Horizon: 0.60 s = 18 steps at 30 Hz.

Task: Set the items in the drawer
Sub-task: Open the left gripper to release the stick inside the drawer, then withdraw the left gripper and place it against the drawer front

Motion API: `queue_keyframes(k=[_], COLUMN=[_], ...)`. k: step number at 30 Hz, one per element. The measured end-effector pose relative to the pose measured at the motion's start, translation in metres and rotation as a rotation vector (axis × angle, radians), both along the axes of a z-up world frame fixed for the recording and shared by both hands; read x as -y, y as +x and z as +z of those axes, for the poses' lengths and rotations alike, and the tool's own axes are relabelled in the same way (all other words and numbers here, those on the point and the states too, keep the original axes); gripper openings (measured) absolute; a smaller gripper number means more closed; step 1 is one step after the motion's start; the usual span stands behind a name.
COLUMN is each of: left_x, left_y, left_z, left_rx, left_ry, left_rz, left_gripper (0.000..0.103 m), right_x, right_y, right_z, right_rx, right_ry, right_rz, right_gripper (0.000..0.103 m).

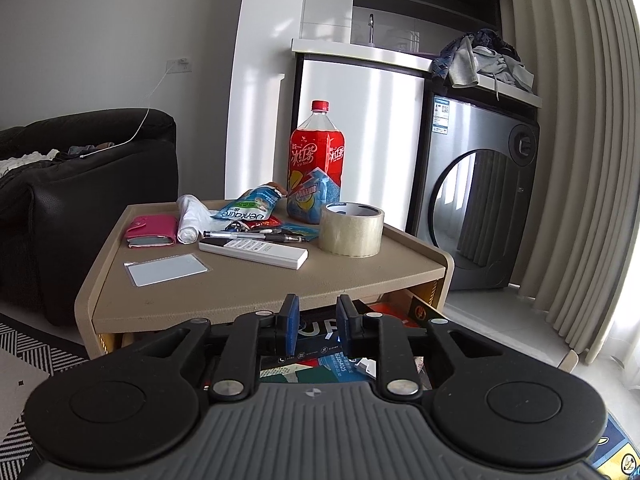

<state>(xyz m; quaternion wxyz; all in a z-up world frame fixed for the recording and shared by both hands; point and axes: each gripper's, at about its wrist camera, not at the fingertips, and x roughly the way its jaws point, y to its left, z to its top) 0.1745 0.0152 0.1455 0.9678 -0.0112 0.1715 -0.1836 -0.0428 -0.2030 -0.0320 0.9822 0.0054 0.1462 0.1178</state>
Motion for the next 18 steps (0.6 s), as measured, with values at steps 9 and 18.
queue_keyframes(k=[9,18], left_x=[-0.008,-0.018], left_y=[-0.011,-0.066], left_z=[-0.008,-0.011], left_rx=[-0.005,0.13], left_ry=[-0.021,-0.073], left_rz=[0.059,0.157], left_gripper=[0.062,0.098], right_x=[-0.002,-0.006], right_y=[0.004,0.009], right_z=[0.004,0.012], right_rx=[-0.005,0.0], right_ry=[0.011,0.018], right_rz=[0.009,0.021], right_gripper=[0.066,0.066])
